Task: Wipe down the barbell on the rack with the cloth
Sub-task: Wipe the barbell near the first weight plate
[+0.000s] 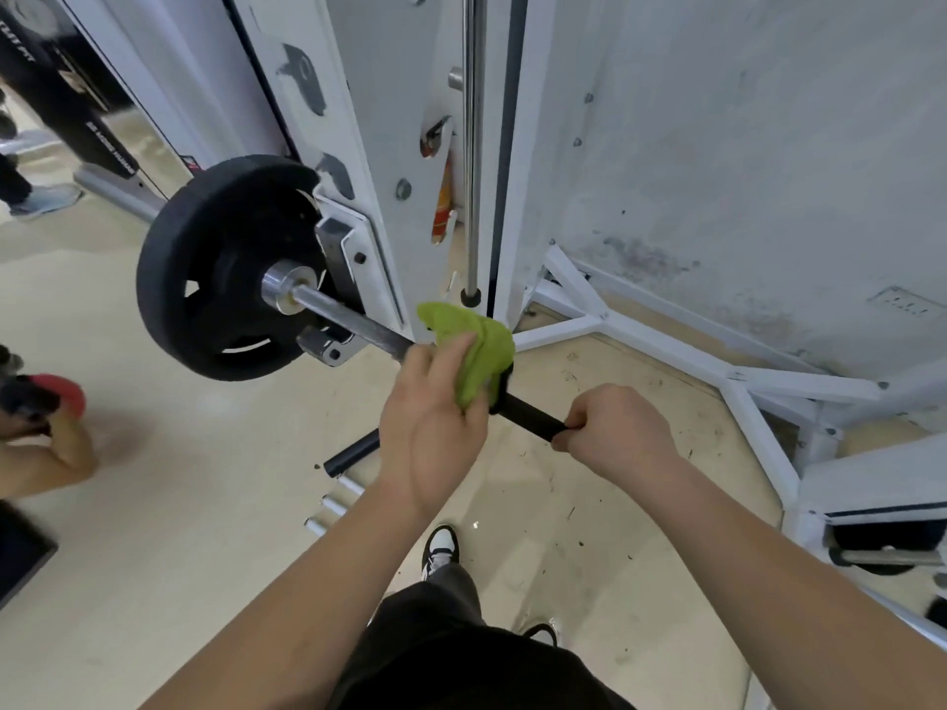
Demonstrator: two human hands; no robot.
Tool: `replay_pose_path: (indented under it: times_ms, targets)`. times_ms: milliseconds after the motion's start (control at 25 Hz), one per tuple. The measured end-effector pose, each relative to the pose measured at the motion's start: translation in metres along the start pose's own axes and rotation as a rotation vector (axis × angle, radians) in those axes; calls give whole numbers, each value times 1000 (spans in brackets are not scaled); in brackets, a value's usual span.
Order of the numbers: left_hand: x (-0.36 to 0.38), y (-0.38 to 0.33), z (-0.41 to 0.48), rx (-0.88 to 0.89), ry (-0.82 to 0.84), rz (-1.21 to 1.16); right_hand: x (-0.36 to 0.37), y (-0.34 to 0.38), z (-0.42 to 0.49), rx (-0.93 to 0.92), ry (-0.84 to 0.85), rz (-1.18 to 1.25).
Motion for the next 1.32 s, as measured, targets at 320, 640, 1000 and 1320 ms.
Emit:
replay_pose_path:
  times_ms: [320, 640, 1000, 1320]
  targets:
    - [19, 35, 33, 366, 347, 467, 7, -8, -2, 47, -37, 111]
    - [69, -7, 17, 551, 672, 193, -3, -51, -24, 92, 39, 51]
    - [51, -3, 75, 423, 944, 476, 3, -61, -33, 113, -9, -23]
    - [94, -81, 28, 460, 1155, 314, 3, -63, -40, 150, -29, -22]
Point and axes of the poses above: each hand's wrist, its own z-axis towards the middle knuckle, its own x-axis out of the palm, y = z × x, the point moved 2 cm from there along z, towards the middle knuckle, and after that the axes turned 6 degrees about -y, right-handed, at the moved point
